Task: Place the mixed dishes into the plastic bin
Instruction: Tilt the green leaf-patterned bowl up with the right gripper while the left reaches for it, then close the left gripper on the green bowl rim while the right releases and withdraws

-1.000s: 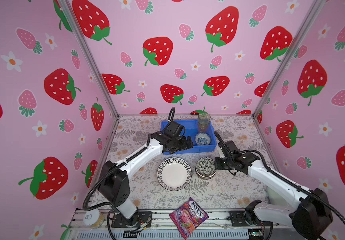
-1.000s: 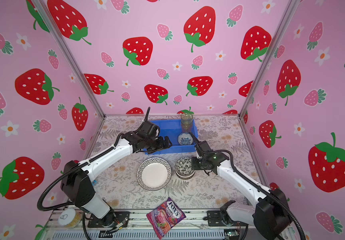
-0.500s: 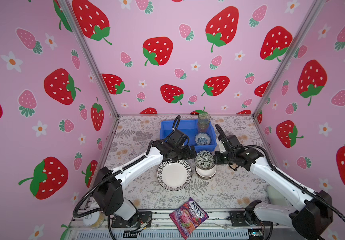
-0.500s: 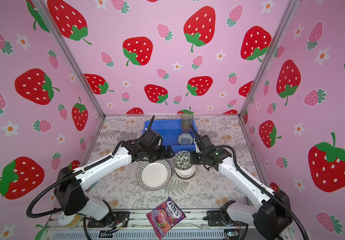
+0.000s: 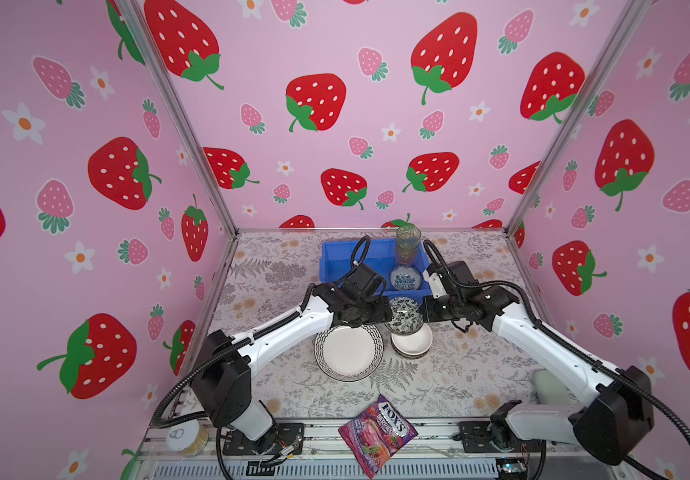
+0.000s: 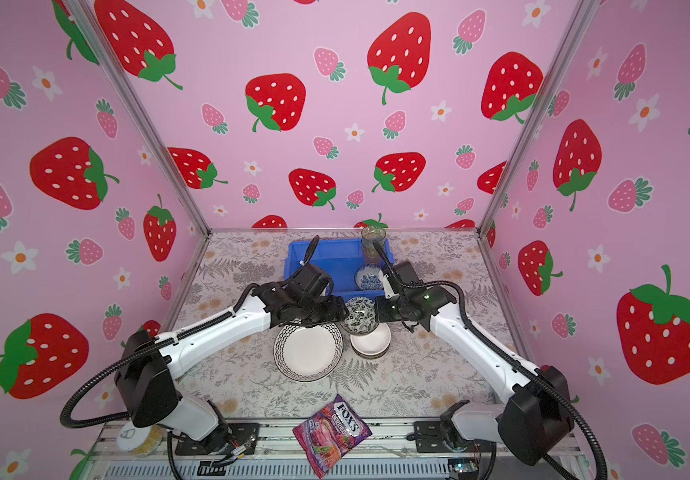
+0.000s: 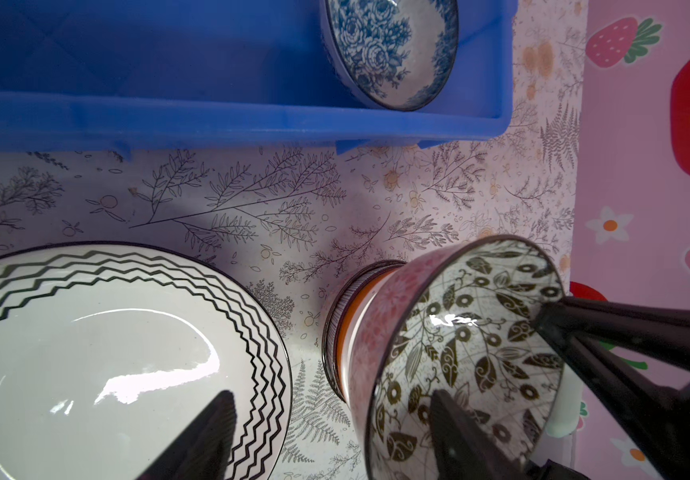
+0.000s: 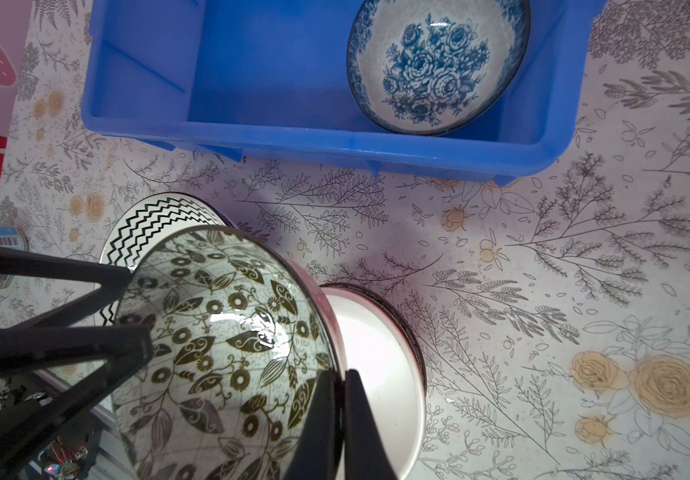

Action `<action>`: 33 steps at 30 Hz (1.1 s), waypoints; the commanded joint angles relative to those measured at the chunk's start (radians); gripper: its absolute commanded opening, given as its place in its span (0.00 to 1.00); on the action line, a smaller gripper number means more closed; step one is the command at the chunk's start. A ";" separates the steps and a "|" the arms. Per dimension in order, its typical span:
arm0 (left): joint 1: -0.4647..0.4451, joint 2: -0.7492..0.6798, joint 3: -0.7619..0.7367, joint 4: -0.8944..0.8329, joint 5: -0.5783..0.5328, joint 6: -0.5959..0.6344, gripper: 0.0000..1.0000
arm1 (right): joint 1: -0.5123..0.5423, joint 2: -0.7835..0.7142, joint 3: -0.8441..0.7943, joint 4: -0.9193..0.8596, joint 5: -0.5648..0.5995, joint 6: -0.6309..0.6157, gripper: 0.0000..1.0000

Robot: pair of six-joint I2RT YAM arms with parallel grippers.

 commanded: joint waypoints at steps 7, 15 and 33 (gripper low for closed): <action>-0.009 0.055 0.075 -0.032 -0.044 0.000 0.55 | 0.004 0.004 0.034 0.062 -0.050 -0.009 0.01; -0.010 0.097 0.137 -0.056 -0.035 0.026 0.36 | 0.004 0.005 0.020 0.068 -0.044 -0.004 0.00; -0.009 0.104 0.173 -0.083 -0.030 0.047 0.00 | -0.001 0.007 0.024 0.062 0.000 0.003 0.35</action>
